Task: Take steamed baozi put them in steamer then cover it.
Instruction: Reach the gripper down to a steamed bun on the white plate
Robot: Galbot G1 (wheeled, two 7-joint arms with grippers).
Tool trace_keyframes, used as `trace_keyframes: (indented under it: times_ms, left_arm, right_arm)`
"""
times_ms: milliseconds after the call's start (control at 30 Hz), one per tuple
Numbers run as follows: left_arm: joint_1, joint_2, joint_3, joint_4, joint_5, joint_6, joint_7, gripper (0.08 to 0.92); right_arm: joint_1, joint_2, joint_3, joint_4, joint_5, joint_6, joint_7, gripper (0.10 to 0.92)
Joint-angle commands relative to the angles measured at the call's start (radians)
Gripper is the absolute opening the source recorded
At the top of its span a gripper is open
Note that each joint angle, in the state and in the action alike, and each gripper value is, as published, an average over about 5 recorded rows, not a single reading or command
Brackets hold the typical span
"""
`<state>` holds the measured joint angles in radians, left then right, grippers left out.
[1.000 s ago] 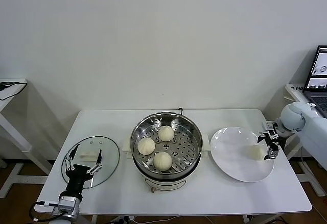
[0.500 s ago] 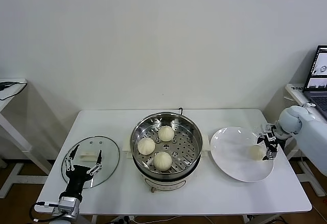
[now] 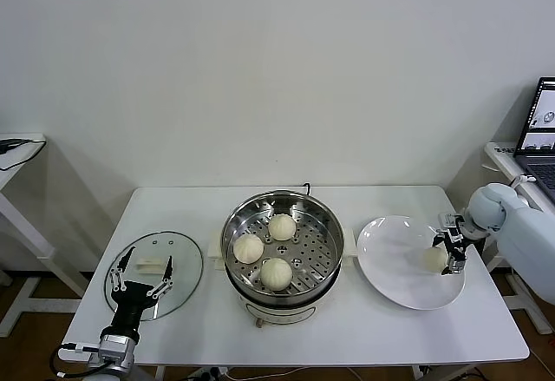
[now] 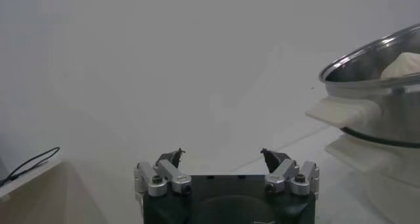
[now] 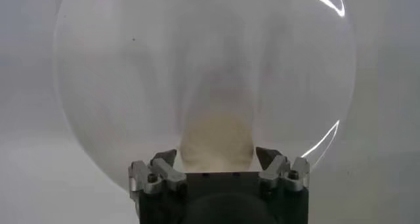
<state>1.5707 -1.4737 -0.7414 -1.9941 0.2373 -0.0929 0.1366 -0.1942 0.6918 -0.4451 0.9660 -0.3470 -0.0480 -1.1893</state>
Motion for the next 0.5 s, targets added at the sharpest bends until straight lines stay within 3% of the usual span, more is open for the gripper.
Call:
trace_keyframes:
  times_ms: [33, 167, 333, 500]
  left_arm:
    - [-0.001, 0.001, -0.001, 0.006, 0.0, -0.002, 0.0, 0.823]
    - [-0.004, 0.0, -0.001, 0.011, 0.0, -0.003, 0.0, 0.823]
    - [-0.004, -0.001, 0.002, 0.012, 0.001, -0.004, 0.0, 0.823]
    - [-0.003, 0.0, 0.003, 0.01, 0.003, -0.004, 0.0, 0.823]
  right_arm:
    - [-0.003, 0.005, 0.009, -0.007, -0.007, 0.002, 0.002, 0.823]
    - [-0.005, 0.003, 0.011, -0.003, -0.007, 0.003, 0.004, 0.796]
    - [-0.008, -0.001, 0.013, 0.0, -0.011, 0.005, 0.007, 0.677]
    - [-0.007, -0.01, 0.013, 0.01, -0.003, 0.005, 0.003, 0.646]
